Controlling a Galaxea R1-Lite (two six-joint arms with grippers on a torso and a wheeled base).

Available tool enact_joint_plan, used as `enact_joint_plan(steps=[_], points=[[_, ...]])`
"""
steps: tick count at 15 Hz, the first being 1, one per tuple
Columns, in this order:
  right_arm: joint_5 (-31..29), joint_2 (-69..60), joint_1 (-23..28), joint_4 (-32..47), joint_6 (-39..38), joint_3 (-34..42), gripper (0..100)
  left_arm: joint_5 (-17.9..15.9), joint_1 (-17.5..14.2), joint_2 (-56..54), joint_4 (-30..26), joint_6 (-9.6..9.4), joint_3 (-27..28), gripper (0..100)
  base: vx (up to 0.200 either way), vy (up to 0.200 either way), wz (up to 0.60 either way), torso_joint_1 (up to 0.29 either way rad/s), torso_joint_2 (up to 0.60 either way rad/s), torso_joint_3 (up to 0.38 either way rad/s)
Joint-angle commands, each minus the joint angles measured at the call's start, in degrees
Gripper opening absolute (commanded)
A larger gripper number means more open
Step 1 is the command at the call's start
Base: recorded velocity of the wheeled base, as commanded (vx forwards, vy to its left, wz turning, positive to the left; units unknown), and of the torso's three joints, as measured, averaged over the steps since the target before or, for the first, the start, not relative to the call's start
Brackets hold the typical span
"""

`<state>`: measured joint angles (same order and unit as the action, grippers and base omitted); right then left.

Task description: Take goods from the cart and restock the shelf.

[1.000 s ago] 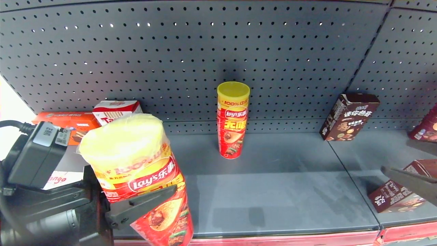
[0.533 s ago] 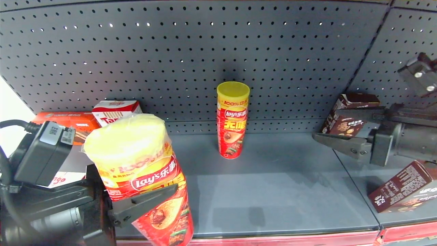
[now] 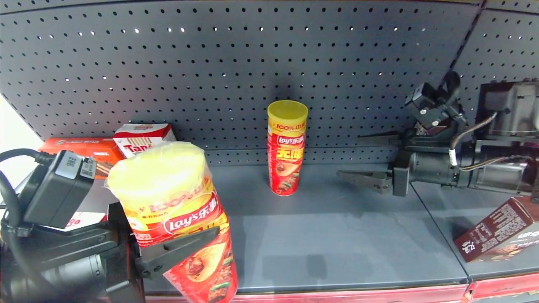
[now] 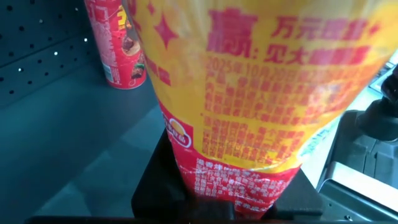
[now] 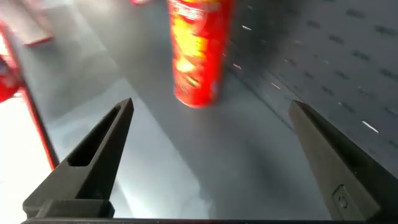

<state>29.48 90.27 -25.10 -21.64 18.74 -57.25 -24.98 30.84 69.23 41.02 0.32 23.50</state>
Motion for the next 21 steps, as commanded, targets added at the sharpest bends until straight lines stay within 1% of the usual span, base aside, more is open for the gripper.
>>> enact_joint_plan(steps=[1,2,3,5,7,10,12,13,14,18,21], points=[[4.5,6.9,0.5,-3.8,0.2,-1.9,100,0.0,0.0,0.6,0.1,0.12,0.1,0,0.000,0.000,0.00,0.000,0.00,0.000],[6.6,8.2,0.8,-5.0,0.2,-2.7,100,0.0,0.0,0.7,0.1,0.39,0.1,0,0.000,0.000,0.00,0.000,0.00,0.000],[13.3,11.0,1.7,-8.9,0.2,-4.4,100,-0.1,0.0,1.0,0.1,0.39,0.3,0,0.000,0.000,0.00,0.000,0.00,0.000],[16.4,14.8,2.0,-12.8,0.2,-6.6,100,-0.1,0.0,1.5,0.2,0.39,0.7,0,0.000,0.000,0.00,0.000,0.00,0.000],[16.6,18.1,1.9,-14.2,0.5,-9.8,100,-0.1,0.0,2.0,0.4,0.39,0.9,0,0.000,0.000,0.00,0.000,0.00,0.000],[16.7,21.8,1.5,-14.2,0.5,-15.0,100,-0.1,0.0,2.5,1.3,0.47,0.8,0,0.000,0.000,0.00,0.000,0.00,0.000],[16.7,23.0,1.3,-13.9,0.3,-16.8,100,-0.1,0.0,2.4,1.3,0.47,0.7,0,0.000,0.000,0.00,0.000,0.00,0.000],[16.7,23.5,0.8,-13.8,0.3,-17.3,100,-0.1,0.0,2.4,1.5,0.83,0.6,0,0.000,0.000,0.00,0.000,0.00,0.000],[16.7,23.5,0.3,-13.7,0.2,-17.3,100,-0.1,0.0,2.4,1.7,1.09,0.5,0,0.000,0.000,0.00,0.000,0.00,0.000],[16.2,23.7,-1.3,-13.8,0.2,-15.9,100,-0.1,0.0,2.3,1.7,1.09,0.3,0,0.000,0.000,0.00,0.000,0.00,0.000],[16.0,22.8,-2.1,-14.3,0.3,-12.0,100,-0.1,0.0,2.3,1.7,1.09,0.1,0,0.000,0.000,0.00,0.000,0.00,0.000]])
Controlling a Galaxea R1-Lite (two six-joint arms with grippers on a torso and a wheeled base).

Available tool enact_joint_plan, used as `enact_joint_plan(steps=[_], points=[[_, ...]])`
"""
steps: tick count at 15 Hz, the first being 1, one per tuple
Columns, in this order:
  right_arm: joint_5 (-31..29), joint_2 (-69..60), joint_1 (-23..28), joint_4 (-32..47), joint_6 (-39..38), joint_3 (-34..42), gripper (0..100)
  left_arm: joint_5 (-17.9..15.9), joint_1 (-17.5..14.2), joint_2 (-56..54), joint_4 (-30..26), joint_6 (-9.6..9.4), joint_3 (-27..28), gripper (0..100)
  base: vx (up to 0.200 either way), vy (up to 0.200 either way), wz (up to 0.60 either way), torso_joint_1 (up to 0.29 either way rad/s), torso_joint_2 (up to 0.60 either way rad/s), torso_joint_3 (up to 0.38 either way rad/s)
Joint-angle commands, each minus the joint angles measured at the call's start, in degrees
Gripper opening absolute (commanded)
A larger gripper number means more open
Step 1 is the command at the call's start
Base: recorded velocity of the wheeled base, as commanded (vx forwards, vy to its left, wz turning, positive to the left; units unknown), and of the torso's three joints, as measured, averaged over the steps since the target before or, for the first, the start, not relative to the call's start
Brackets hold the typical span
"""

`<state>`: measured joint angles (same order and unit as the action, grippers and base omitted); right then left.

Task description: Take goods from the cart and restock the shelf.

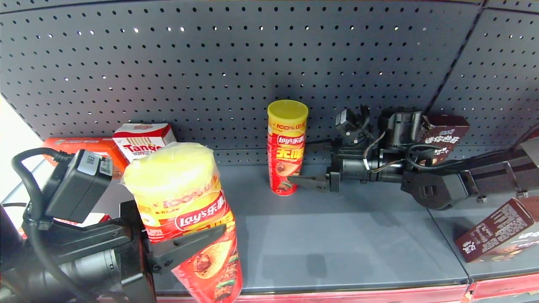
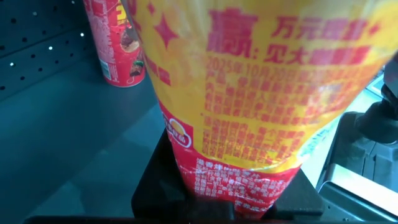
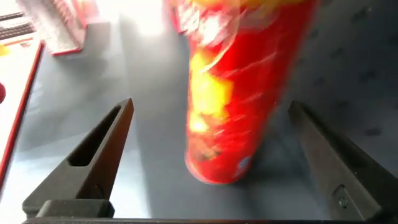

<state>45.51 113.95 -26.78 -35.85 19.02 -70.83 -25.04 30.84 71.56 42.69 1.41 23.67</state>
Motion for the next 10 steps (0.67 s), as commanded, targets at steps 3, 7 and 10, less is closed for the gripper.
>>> enact_joint_plan(steps=[3,7,10], points=[[-0.1,-2.4,-0.7,-0.2,0.1,4.3,100,0.0,0.0,0.0,0.0,-0.01,-0.1,0,0.000,0.000,0.00,0.000,0.00,0.000],[-0.8,-5.8,-2.1,-0.4,0.2,10.9,100,0.0,0.0,-0.1,0.0,-0.01,-0.4,0,0.000,0.000,0.00,0.000,0.00,0.000],[-3.1,-3.0,-0.7,-1.8,0.1,7.5,100,0.0,0.0,-0.1,0.0,-0.01,-0.4,0,0.000,0.000,0.00,0.000,0.00,0.000]])
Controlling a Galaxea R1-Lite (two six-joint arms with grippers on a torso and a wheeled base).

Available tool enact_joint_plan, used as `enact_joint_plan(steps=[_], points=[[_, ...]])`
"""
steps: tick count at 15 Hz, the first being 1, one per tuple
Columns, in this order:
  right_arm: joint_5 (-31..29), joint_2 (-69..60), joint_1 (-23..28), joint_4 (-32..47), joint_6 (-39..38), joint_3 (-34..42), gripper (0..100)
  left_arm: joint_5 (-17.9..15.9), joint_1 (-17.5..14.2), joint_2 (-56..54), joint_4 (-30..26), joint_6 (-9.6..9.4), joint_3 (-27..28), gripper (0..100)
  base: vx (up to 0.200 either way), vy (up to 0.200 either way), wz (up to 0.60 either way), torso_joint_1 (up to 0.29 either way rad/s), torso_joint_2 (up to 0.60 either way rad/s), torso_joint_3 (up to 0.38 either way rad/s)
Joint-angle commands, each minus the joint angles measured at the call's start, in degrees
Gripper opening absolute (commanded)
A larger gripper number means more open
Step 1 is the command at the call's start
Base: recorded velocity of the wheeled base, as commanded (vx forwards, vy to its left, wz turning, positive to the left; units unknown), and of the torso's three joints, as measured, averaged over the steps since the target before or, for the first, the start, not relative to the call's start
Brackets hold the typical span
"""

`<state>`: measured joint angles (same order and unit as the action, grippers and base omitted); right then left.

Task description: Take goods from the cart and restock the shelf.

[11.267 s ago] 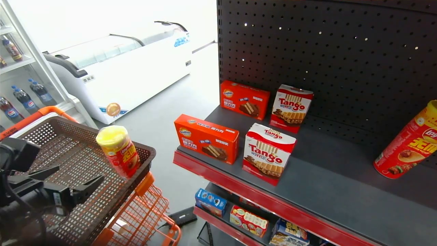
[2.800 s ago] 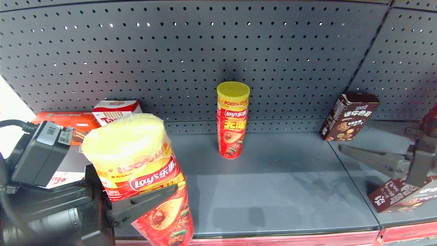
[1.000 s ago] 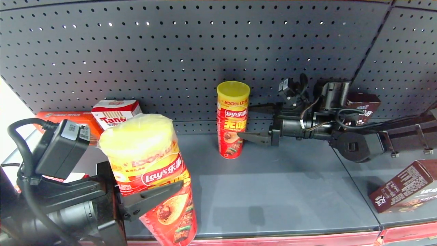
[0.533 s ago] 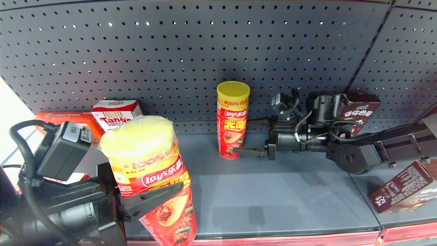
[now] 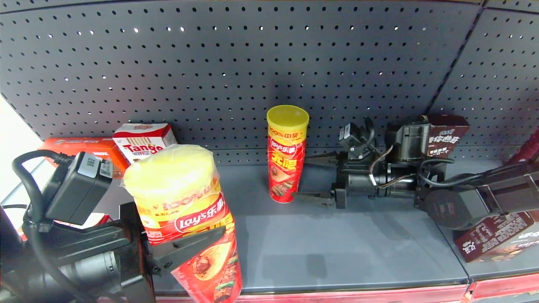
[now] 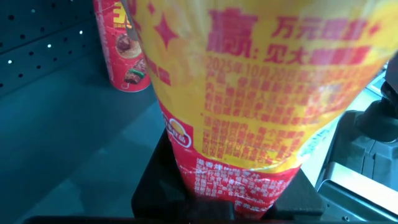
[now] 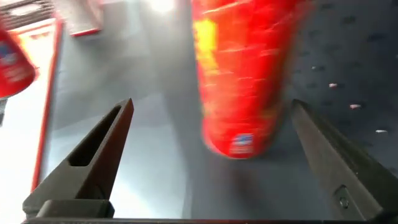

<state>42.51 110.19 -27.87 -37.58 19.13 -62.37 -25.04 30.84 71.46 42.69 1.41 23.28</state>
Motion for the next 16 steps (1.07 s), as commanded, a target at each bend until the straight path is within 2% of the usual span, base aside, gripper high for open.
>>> enact_joint_plan(steps=[1,3,4,8,14,15,16], points=[[-0.2,1.6,0.4,-0.1,-0.1,-2.1,100,0.0,0.0,0.0,0.0,-0.01,0.0,0,0.000,0.000,0.00,0.000,0.00,0.000],[-1.6,3.5,0.3,0.0,-0.1,-4.4,100,0.0,0.0,0.0,0.0,-0.01,0.0,0,0.000,0.000,0.00,0.000,0.00,0.000],[-4.7,5.3,-0.3,0.0,-0.2,-6.9,100,0.0,0.0,0.1,0.0,-0.01,0.0,0,0.000,0.000,0.00,0.000,0.00,0.000],[-5.7,8.5,-2.6,0.1,-0.6,-10.6,100,0.0,0.0,0.2,0.0,-0.01,0.0,0,0.000,0.000,0.00,0.000,0.00,0.000],[-6.0,12.0,-2.8,-0.2,-2.1,-15.1,100,0.0,0.0,0.3,-0.1,-0.01,-0.2,0,0.000,0.000,0.00,0.000,0.00,0.000],[-6.1,12.2,-2.9,-0.7,-3.3,-15.5,0,0.0,0.0,0.3,-0.1,-0.01,-0.2,0,0.000,0.000,0.00,0.000,0.00,0.000],[-6.6,12.2,-3.2,-0.7,-3.7,-15.9,0,0.0,0.0,0.2,-0.1,0.08,-0.2,0,0.000,0.000,0.00,0.000,0.00,0.000]])
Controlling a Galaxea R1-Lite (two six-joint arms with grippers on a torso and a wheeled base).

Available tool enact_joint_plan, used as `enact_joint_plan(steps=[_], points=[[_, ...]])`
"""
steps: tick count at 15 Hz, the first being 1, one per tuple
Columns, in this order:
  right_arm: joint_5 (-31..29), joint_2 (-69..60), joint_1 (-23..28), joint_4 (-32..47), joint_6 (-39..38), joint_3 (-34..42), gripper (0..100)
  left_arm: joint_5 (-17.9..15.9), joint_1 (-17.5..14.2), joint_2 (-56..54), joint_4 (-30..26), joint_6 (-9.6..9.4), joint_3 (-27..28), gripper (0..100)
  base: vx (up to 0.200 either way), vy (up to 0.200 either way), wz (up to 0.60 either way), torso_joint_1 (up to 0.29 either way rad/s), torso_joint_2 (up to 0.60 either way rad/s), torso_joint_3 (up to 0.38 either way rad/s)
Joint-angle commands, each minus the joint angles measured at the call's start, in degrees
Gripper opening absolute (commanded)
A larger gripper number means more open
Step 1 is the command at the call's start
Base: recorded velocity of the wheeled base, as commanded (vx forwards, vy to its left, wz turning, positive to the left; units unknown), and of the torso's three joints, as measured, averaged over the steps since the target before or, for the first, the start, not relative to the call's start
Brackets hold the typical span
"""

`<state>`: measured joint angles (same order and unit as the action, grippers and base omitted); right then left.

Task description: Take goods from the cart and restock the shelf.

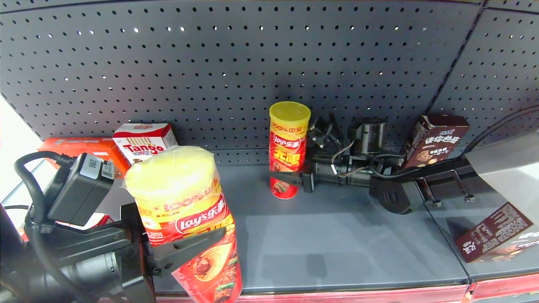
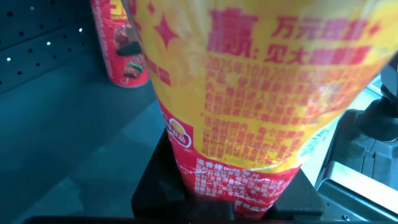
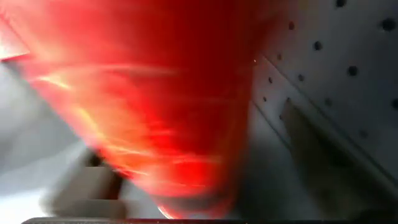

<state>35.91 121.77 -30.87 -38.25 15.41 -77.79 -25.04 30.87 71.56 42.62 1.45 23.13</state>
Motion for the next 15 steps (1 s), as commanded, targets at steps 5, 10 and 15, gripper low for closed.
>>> enact_joint_plan(steps=[5,10,15], points=[[-0.1,0.0,-0.4,-0.2,-0.1,-0.3,0,0.0,0.0,0.1,0.1,0.04,-0.1,0,0.000,0.000,0.00,0.000,0.00,0.000],[0.1,-8.0,-2.2,-0.2,-0.1,4.0,0,0.1,0.0,-0.6,0.0,0.04,-0.4,0,0.000,0.000,0.00,0.000,0.00,0.000],[-0.1,-19.8,-5.2,-4.8,0.1,19.5,0,0.2,-0.4,-1.1,-0.2,0.04,-0.4,0,0.000,0.000,0.00,0.000,0.00,0.000]])
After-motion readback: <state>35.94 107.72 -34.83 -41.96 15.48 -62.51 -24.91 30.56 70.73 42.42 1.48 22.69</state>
